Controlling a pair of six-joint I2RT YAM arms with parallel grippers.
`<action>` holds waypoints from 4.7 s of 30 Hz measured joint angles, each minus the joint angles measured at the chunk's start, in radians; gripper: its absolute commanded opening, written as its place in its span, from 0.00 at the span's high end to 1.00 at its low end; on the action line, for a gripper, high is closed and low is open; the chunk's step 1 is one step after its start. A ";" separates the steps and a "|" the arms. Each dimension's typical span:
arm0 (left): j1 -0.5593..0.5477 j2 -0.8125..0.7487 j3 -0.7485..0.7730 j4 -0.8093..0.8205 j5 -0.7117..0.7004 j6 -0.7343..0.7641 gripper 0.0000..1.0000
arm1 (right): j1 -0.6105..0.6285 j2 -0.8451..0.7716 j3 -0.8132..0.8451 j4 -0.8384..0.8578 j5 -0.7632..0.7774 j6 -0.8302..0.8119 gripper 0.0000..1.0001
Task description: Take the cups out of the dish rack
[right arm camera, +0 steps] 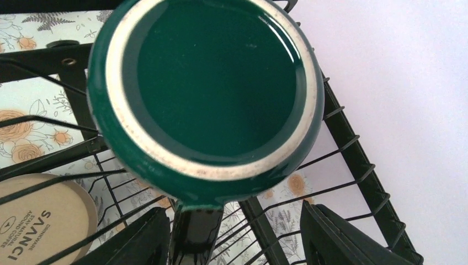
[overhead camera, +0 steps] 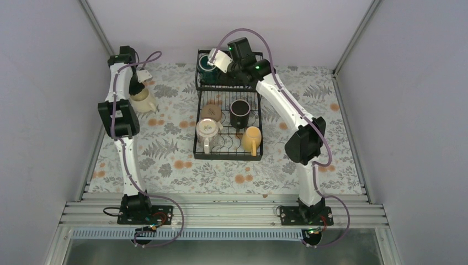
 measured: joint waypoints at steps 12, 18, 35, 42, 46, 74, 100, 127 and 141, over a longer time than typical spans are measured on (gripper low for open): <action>0.006 0.007 0.000 0.020 -0.001 0.007 0.32 | 0.000 0.037 0.026 0.016 -0.014 0.008 0.63; 0.006 -0.020 0.020 0.011 0.047 0.006 0.13 | 0.000 0.047 0.043 -0.007 -0.015 0.016 0.82; -0.028 -0.724 -0.345 0.293 0.429 -0.163 0.00 | 0.000 -0.012 0.028 -0.033 -0.031 0.038 0.97; -0.155 -0.985 -0.849 0.650 0.504 -0.235 0.00 | -0.001 -0.096 0.028 -0.033 -0.027 0.038 0.97; -0.179 -1.128 -1.123 0.922 0.566 -0.317 0.00 | -0.016 -0.147 0.031 -0.042 -0.065 0.056 0.96; -0.473 -1.321 -1.632 1.880 0.579 -0.460 0.07 | -0.302 -0.285 -0.135 -0.218 -1.065 0.391 0.97; -0.610 -1.176 -1.503 1.942 0.539 -0.439 0.26 | -0.334 -0.270 -0.280 -0.166 -1.233 0.443 0.98; -0.642 -1.129 -1.412 1.791 0.525 -0.438 0.98 | -0.322 -0.245 -0.299 -0.130 -1.292 0.455 0.40; -0.620 -1.168 -1.225 1.402 0.308 -0.213 0.98 | -0.311 -0.230 -0.220 -0.182 -0.869 0.325 0.15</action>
